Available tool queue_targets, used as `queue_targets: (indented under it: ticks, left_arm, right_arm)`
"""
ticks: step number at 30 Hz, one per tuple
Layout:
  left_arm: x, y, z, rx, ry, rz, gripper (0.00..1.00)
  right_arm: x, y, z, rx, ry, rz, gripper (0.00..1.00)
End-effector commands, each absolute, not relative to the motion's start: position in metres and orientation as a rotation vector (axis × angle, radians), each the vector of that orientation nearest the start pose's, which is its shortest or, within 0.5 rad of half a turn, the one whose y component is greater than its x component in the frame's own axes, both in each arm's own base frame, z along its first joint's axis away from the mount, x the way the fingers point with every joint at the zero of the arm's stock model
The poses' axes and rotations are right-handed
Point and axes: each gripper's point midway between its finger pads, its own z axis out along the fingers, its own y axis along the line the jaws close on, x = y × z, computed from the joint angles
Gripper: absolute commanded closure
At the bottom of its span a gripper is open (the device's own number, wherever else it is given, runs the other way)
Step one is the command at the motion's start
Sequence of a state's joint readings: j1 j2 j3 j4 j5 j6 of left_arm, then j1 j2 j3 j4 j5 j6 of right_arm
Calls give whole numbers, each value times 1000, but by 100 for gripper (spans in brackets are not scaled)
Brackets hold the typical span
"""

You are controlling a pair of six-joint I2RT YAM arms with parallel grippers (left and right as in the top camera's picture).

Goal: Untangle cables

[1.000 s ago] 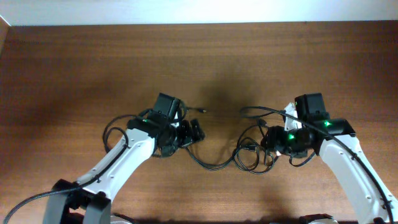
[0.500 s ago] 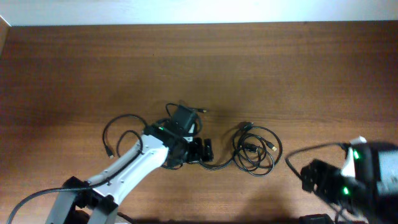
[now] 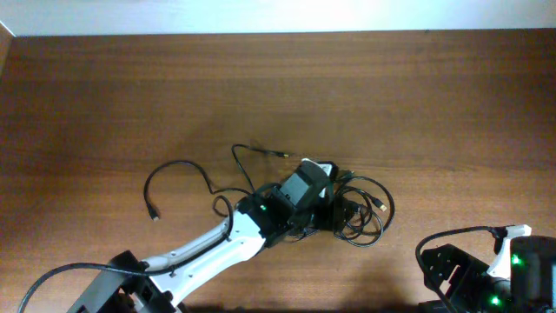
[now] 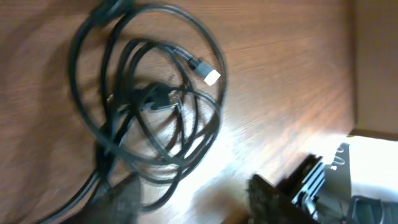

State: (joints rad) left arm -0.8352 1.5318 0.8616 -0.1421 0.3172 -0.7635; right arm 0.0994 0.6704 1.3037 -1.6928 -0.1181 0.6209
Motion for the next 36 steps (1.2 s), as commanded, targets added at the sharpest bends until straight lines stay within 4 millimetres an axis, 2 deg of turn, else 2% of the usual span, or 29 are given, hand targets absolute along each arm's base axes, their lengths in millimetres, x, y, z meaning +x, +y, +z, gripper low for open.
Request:
queue_targets:
  ticks: [1, 3, 6, 10, 11, 16, 18, 19, 22, 24, 26, 27, 28, 30, 31, 33, 36]
  left_arm:
    - [236, -344, 106, 325, 2561, -1069, 52]
    - [236, -344, 97, 300, 2592, -1061, 52]
    - [226, -350, 70, 189, 2706, -1072, 51]
    - [215, -364, 49, 188, 2754, -1101, 55]
    - [216, -364, 46, 167, 2764, -1099, 58]
    - [220, -365, 46, 159, 2746, -1088, 59]
    - [225, -363, 42, 133, 2741, -1058, 57]
    - [226, -365, 40, 121, 2739, -1067, 53]
    - [232, -372, 32, 119, 2713, -1091, 52]
    - [234, -375, 26, 120, 2706, -1096, 58]
    - [236, -377, 20, 121, 2705, -1098, 83]
    - [238, -379, 23, 124, 2685, -1113, 96]
    - [242, -385, 31, 134, 2646, -1157, 100]
    - [248, -387, 45, 147, 2617, -1240, 100]
    - [254, -384, 59, 184, 2592, -1290, 100]
    - [264, -371, 100, 270, 2499, -1408, 100]
    - [281, -331, 162, 286, 2364, -1374, 100]
  right_arm:
    - [90, 31, 259, 641, 2595, 407, 1]
    - [90, 31, 259, 642, 2594, 406, 1]
    - [90, 31, 259, 642, 2594, 406, 1]
    - [90, 31, 259, 641, 2595, 405, 1]
    - [90, 31, 259, 636, 2595, 404, 1]
    - [90, 31, 257, 639, 2602, 401, 1]
    - [90, 31, 252, 645, 2620, 395, 1]
    - [89, 31, 249, 648, 2631, 391, 1]
    - [88, 31, 238, 661, 2666, 379, 1]
    - [87, 34, 238, 656, 2674, 407, 1]
    - [87, 36, 238, 654, 2676, 416, 1]
    - [87, 36, 238, 654, 2676, 416, 1]
    - [87, 36, 238, 654, 2676, 417, 1]
    - [87, 39, 239, 649, 2681, 447, 1]
    - [86, 41, 239, 645, 2683, 462, 1]
    - [86, 42, 239, 661, 2681, 471, 1]
    - [88, 42, 240, 677, 2669, 478, 1]
